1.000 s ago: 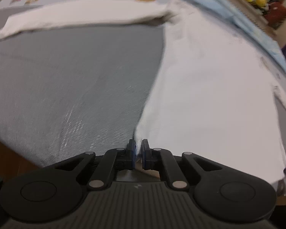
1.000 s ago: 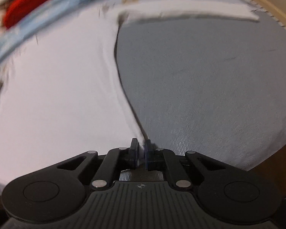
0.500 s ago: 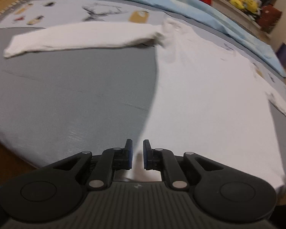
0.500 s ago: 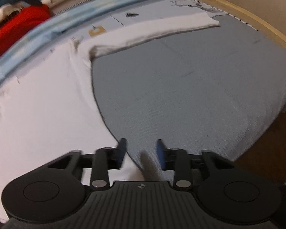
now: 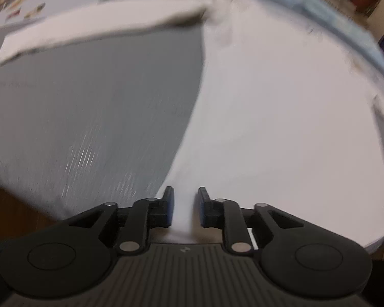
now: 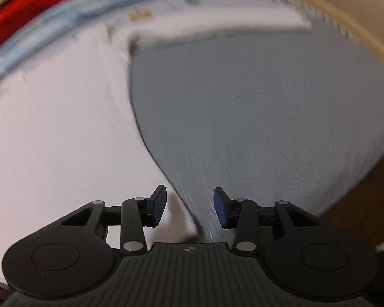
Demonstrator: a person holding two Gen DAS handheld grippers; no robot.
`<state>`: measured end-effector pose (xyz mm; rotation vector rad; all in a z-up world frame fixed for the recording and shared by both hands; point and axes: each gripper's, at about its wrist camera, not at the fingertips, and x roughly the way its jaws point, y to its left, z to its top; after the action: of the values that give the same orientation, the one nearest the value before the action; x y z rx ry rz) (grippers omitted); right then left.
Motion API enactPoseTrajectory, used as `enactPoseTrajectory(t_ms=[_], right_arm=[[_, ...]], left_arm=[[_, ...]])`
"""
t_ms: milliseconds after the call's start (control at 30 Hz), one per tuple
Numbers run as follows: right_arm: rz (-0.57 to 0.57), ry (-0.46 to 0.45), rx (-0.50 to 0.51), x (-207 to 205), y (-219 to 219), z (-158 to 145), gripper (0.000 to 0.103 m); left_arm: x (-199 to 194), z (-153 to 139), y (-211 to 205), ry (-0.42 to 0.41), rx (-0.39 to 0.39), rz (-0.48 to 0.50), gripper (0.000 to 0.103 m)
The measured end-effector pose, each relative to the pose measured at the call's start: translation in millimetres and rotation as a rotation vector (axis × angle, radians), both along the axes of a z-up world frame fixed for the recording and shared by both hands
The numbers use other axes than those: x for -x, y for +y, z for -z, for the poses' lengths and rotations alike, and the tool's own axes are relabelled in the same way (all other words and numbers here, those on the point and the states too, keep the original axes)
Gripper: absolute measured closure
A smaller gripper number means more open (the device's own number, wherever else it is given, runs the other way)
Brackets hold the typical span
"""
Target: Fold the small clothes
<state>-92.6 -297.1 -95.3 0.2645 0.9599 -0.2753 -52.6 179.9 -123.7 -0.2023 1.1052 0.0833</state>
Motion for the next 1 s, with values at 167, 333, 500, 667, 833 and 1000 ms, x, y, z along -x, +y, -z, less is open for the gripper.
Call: enactPoseTrajectory(t_ms=[167,333,500,667,833,1000], right_arm=[[-0.023,-0.156,0.04,1.2,-6.7,-33.4,0.058],[-0.087,-0.106,-0.015,-3.3,-1.0,-14.5,0.053],[-0.108,0.201,0.006,-26.9,6.0,37.6,0.054],[-0.119,0.224,-0.001,-30.8,4.5,44.3,0.053],[-0.108,0.083,0.035,-18.7,15.1,16.7,0.053],[-0.067,-0.145,0.017,-8.7,7.3,-32.3,0.053]], left_arm=[[0.5,-13.9,-11.8,-0.088,-0.04,0.025,0.049],[-9.2,-8.0,-13.8,-0.071,-0.021,0.047,0.049],[-14.2,14.8,-23.6,0.062,-0.092,0.109,0.051],[-11.9,8.9,-26.0,0.037,-0.076,0.125,0.05],[-11.0,3.5,-31.0,0.009,-0.073,0.132,0.049],[-7.6,-16.7,-28.4,-0.101,-0.046,0.092,0.036]])
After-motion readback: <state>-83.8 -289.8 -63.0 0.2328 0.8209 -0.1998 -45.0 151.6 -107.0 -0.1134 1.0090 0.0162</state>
